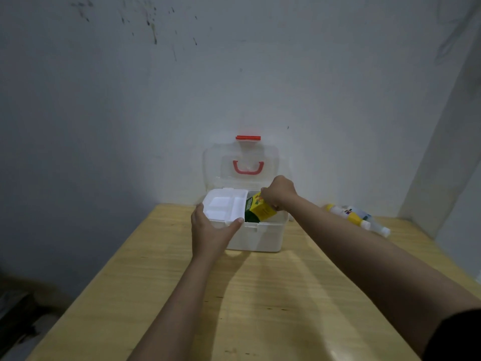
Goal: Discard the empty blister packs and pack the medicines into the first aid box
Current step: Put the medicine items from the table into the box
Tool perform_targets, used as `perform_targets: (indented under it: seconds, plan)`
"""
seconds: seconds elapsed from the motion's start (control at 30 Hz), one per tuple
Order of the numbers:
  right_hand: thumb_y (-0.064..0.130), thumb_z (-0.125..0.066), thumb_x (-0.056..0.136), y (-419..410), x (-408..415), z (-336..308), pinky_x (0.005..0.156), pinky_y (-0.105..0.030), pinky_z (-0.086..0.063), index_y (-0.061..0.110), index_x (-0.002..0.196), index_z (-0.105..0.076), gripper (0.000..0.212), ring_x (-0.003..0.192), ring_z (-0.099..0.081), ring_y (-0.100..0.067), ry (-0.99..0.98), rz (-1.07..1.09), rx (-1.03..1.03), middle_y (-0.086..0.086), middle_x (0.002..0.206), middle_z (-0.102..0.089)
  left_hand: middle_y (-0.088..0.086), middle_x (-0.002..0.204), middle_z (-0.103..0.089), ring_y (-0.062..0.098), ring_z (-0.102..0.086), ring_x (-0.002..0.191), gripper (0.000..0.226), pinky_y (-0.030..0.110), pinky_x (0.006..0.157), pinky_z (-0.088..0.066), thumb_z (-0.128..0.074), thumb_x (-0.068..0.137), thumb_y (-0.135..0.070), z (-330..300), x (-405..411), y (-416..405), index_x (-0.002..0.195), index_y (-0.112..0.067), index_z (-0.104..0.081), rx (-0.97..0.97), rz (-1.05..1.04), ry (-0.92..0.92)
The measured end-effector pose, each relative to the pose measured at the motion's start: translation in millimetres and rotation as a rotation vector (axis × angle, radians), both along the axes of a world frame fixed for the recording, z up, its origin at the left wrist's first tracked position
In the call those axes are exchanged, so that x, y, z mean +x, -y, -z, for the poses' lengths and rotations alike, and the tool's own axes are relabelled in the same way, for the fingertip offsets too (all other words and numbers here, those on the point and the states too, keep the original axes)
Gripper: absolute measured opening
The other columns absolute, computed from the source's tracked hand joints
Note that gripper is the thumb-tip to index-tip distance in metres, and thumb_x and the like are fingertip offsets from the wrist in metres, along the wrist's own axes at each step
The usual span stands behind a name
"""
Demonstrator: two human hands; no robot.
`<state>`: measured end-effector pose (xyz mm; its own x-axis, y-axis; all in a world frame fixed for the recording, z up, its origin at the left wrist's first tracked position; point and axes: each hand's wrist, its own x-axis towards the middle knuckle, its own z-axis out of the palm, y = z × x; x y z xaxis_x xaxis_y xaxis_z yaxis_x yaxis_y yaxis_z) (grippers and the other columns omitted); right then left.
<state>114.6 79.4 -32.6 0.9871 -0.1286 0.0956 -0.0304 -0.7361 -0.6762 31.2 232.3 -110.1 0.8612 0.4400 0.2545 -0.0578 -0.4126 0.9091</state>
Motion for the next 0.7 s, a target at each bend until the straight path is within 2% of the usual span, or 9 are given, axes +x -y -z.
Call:
perform_targets:
  seconds: [0.1, 0.2, 0.27, 0.33, 0.37, 0.43, 0.5, 0.57, 0.7]
  plan:
    - [0.017, -0.059, 0.085, -3, 4, 11, 0.059, -0.034, -0.053, 0.01, 0.07, -0.047, 0.02, 0.058, -0.052, -0.022, -0.034, 0.033, 0.018, -0.006, 0.068, -0.05, 0.004, 0.145, -0.031, 0.023, -0.036, 0.131, 0.106, 0.028, 0.087, -0.038, -0.082, 0.06, -0.048, 1, 1, 0, 0.143, -0.017, -0.023, 0.003, -0.003, 0.001]
    - [0.012, -0.061, 0.083, -9, 6, 14, 0.054, -0.034, -0.056, 0.009, 0.067, -0.049, 0.021, 0.059, -0.061, -0.027, -0.087, 0.021, 0.016, -0.011, 0.07, -0.057, 0.003, 0.145, -0.031, 0.022, -0.035, 0.131, 0.107, 0.028, 0.088, -0.038, -0.082, 0.06, -0.048, 0, 1, 1, 0.143, -0.017, -0.023, 0.008, -0.005, 0.006]
    - [0.007, -0.063, 0.081, -15, 7, 13, 0.058, -0.037, -0.06, 0.004, 0.068, -0.054, 0.016, 0.063, -0.068, -0.031, -0.193, -0.018, 0.063, -0.015, 0.068, -0.061, 0.003, 0.146, -0.03, 0.022, -0.035, 0.131, 0.106, 0.028, 0.088, -0.038, -0.082, 0.061, -0.048, 1, 1, 1, 0.143, -0.016, -0.023, 0.012, -0.006, 0.008]
    - [0.005, -0.063, 0.08, -20, 7, 15, 0.067, -0.038, -0.061, 0.001, 0.074, -0.059, 0.008, 0.068, -0.071, -0.029, -0.295, -0.069, 0.098, -0.015, 0.071, -0.065, 0.003, 0.146, -0.03, 0.023, -0.035, 0.131, 0.107, 0.031, 0.091, -0.04, -0.082, 0.06, -0.049, 2, 2, 0, 0.143, -0.017, -0.023, 0.019, -0.009, 0.002]
    - [0.005, -0.063, 0.08, -21, 7, 17, 0.071, -0.037, -0.061, -0.001, 0.082, -0.062, 0.006, 0.072, -0.071, -0.028, -0.319, -0.104, 0.089, -0.015, 0.08, -0.067, 0.003, 0.146, -0.03, 0.023, -0.036, 0.131, 0.107, 0.033, 0.093, -0.042, -0.081, 0.06, -0.05, 3, 2, 0, 0.143, -0.017, -0.022, 0.025, -0.012, -0.003]
    - [0.003, -0.066, 0.078, -21, 8, 25, 0.082, -0.037, -0.058, -0.002, 0.102, -0.066, 0.025, 0.085, -0.069, -0.027, -0.34, -0.165, 0.043, -0.016, 0.103, -0.069, 0.003, 0.147, -0.03, 0.023, -0.035, 0.131, 0.108, 0.035, 0.094, -0.043, -0.081, 0.06, -0.051, 3, 2, -1, 0.144, -0.018, -0.022, 0.032, -0.014, -0.009]
    - [0.002, -0.066, 0.076, -18, 9, 31, 0.086, -0.031, -0.054, 0.001, 0.112, -0.065, 0.036, 0.088, -0.063, -0.022, -0.333, -0.203, 0.034, -0.017, 0.115, -0.066, 0.003, 0.147, -0.03, 0.023, -0.035, 0.131, 0.108, 0.034, 0.093, -0.042, -0.081, 0.06, -0.051, 4, 2, 0, 0.144, -0.019, -0.021, 0.031, -0.01, -0.001]
    - [0.002, -0.066, 0.075, -16, 12, 35, 0.083, -0.03, -0.051, 0.002, 0.112, -0.065, 0.037, 0.086, -0.059, -0.021, -0.322, -0.218, 0.006, -0.017, 0.116, -0.066, 0.002, 0.147, -0.029, 0.022, -0.034, 0.132, 0.107, 0.03, 0.092, -0.039, -0.081, 0.061, -0.05, 4, 1, 0, 0.144, -0.018, -0.021, 0.027, -0.007, 0.01]
    - [0.008, -0.064, 0.078, -21, 14, 38, 0.09, -0.036, -0.055, 0.004, 0.108, -0.068, 0.03, 0.098, -0.065, -0.024, -0.26, -0.244, -0.216, -0.013, 0.111, -0.068, 0.002, 0.147, -0.028, 0.022, -0.034, 0.132, 0.107, 0.029, 0.092, -0.038, -0.081, 0.062, -0.049, 5, 1, 0, 0.144, -0.019, -0.021, 0.022, 0.0, 0.02]
